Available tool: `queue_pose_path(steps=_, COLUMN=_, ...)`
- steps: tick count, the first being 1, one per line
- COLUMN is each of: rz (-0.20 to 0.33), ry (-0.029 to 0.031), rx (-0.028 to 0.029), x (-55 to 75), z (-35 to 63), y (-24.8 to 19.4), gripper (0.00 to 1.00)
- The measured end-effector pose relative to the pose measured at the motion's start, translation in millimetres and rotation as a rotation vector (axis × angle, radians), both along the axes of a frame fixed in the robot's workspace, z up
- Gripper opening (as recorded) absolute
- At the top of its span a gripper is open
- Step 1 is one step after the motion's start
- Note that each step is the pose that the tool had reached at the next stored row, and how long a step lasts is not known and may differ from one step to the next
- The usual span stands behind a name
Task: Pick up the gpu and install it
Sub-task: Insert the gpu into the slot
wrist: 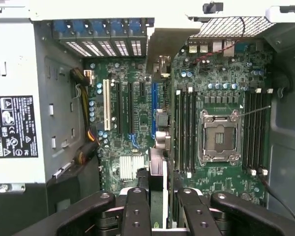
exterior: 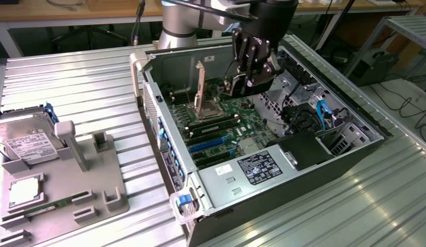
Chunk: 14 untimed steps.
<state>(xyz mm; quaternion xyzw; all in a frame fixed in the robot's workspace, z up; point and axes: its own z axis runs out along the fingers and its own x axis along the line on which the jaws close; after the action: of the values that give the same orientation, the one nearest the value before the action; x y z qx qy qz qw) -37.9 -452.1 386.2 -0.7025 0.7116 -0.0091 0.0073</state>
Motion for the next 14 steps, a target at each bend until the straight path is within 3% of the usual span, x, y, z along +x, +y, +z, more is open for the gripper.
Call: queue_pose_path(steps=14, rz=0.001, ry=0.0003, rx=0.0000, x=-14.4, z=-25.4, y=2.5, gripper=0.27)
